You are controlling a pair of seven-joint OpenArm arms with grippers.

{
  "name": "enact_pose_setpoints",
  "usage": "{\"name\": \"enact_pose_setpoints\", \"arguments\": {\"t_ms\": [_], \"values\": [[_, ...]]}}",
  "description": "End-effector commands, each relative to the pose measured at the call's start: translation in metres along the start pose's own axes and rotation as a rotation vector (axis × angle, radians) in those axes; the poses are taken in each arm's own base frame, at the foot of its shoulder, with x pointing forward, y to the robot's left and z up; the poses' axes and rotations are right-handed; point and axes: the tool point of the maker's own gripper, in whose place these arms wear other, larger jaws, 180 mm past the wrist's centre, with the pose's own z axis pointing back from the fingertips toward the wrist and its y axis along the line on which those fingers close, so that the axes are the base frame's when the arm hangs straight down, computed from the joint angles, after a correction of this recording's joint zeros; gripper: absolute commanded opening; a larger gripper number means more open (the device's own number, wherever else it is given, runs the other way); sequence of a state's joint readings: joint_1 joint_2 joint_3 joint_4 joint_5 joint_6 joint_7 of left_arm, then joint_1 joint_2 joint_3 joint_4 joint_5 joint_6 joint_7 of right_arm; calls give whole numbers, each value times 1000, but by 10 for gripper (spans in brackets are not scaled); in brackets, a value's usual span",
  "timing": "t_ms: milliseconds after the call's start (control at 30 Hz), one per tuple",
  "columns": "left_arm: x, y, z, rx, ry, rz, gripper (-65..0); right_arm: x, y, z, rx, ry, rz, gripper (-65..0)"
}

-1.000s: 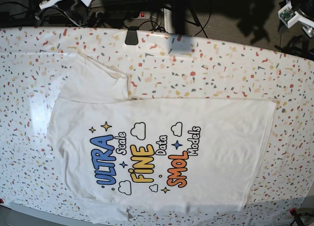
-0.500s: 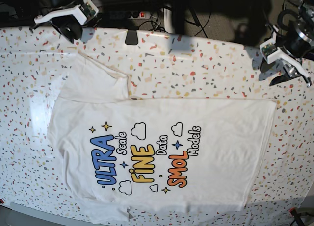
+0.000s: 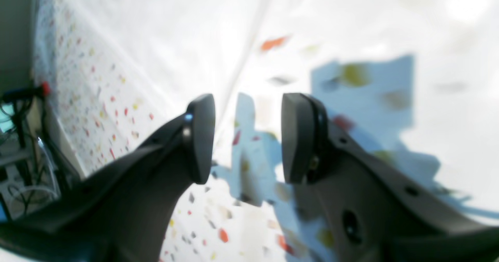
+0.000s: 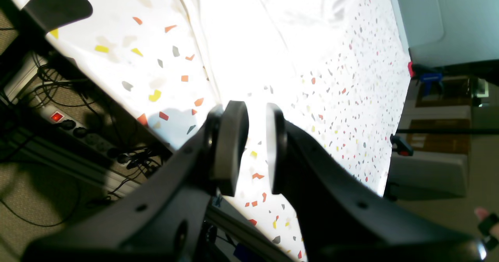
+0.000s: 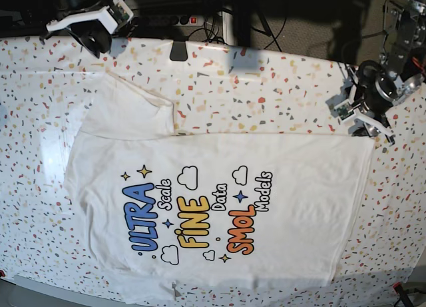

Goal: Fold the T-shirt properly
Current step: 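Lower the left gripper onto the shirt's shoulder and pinch it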

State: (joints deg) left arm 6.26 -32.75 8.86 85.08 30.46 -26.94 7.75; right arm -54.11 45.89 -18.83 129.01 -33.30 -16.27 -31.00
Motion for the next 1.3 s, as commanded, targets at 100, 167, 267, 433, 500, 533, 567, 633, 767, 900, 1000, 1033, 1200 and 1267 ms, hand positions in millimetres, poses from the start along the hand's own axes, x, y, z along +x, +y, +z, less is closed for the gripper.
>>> {"name": "enact_pose_setpoints", "arguments": {"t_ms": [100, 167, 267, 433, 500, 533, 567, 633, 767, 900, 1000, 1033, 1200, 1267], "values": [[-9, 26, -10, 34, 19, -10, -383, 9, -7, 2, -24, -36, -1, -524], [-12, 34, -14, 43, 18, -2, -383, 9, -7, 2, -24, -36, 0, -524], [-20, 45, -19, 55, 39, 10, -383, 8, -9, 2, -38, -28, 19, -524], [-18, 47, -23, 33, 16, 13, -384, 10, -23, 3, -117, -35, 119, -524], [-16, 43, -24, 19, 2, 12, -384, 11, -25, 4, -130, -37, 134, -524], [-16, 41, -24, 13, 4, 3, -384, 10, -25, 4, -130, -35, 134, -524], [-16, 39, -25, 6, 11, -15, -384, 10, -25, 4, -130, -35, 134, -524], [-16, 34, -28, -11, 18, -41, -384, 9, -26, 4, -133, -28, 132, -524], [-21, 29, -40, -45, 42, -46, -384, 6, -28, 4, -143, -12, 123, -524], [-26, 35, -51, -53, 72, -39, -384, -1, -30, 4, -151, 31, 115, -524], [-25, 43, -53, -43, 71, -33, -384, -3, -30, 4, -151, 38, 114, -524], [-24, 44, -53, -40, 70, -34, -388, -3, -30, 4, -152, 38, 114, -524], [-24, 36, -53, -91, 70, -35, -446, -2, -30, 4, -151, 37, 114, -524], [-24, 31, -53, -113, 70, -35, -471, -2, -30, 4, -151, 37, 114, -524]]}}
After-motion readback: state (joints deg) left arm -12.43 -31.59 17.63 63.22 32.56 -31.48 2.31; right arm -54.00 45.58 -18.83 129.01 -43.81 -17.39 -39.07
